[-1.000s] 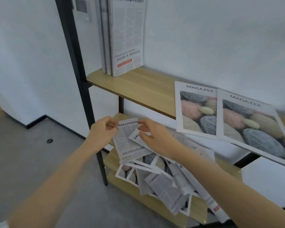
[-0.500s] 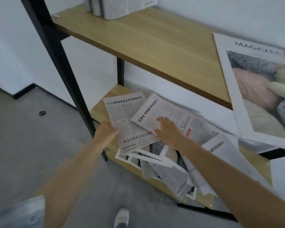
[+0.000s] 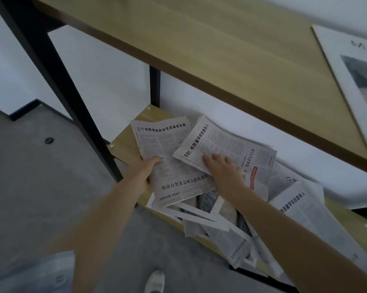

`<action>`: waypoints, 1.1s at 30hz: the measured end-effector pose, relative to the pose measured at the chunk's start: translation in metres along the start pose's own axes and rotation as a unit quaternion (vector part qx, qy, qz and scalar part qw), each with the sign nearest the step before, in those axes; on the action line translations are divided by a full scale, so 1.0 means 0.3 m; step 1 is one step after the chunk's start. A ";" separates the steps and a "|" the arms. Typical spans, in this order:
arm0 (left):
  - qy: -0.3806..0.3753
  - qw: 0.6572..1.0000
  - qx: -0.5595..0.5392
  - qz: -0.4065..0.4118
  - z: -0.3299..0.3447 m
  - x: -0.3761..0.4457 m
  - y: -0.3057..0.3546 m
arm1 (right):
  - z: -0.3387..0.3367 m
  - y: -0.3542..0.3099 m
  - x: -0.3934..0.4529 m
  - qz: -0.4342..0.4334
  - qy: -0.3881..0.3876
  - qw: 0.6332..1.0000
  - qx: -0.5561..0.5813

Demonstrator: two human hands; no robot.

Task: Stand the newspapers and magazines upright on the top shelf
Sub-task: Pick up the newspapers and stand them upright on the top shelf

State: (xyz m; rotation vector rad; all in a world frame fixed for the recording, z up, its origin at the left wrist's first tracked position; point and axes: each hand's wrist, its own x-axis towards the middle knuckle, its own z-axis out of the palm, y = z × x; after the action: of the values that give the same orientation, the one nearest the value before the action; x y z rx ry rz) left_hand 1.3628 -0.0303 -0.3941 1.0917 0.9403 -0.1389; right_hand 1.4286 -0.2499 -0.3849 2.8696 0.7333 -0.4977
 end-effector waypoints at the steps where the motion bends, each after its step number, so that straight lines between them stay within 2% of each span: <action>1: -0.002 1.000 -0.021 -0.007 0.012 -0.007 -0.010 | 0.002 0.004 0.000 0.001 0.002 1.000 0.010; 9: -0.037 0.994 -0.091 0.048 -0.004 -0.166 -0.017 | -0.161 -0.021 -0.141 -0.039 0.114 0.990 0.077; 13: -0.037 0.990 -0.110 0.079 -0.031 -0.346 -0.012 | -0.255 -0.097 -0.303 -0.072 0.136 0.983 0.098; 18: -0.014 0.984 -0.123 0.127 -0.122 -0.607 -0.018 | -0.351 -0.205 -0.531 -0.076 0.138 0.968 0.196; 27: 0.039 0.946 -0.088 0.308 -0.245 -1.100 0.037 | -0.591 -0.291 -0.887 -0.121 0.200 0.892 0.386; 33: 0.030 0.899 -0.045 0.435 -0.266 -1.371 0.145 | -0.768 -0.289 -1.033 -0.160 0.263 0.833 0.460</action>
State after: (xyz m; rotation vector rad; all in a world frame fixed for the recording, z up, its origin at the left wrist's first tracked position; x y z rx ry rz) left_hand 1.0835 -0.0824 -0.0831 1.3405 0.4324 0.6727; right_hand 1.1950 -0.2621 -0.0658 3.8820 1.3913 -0.0479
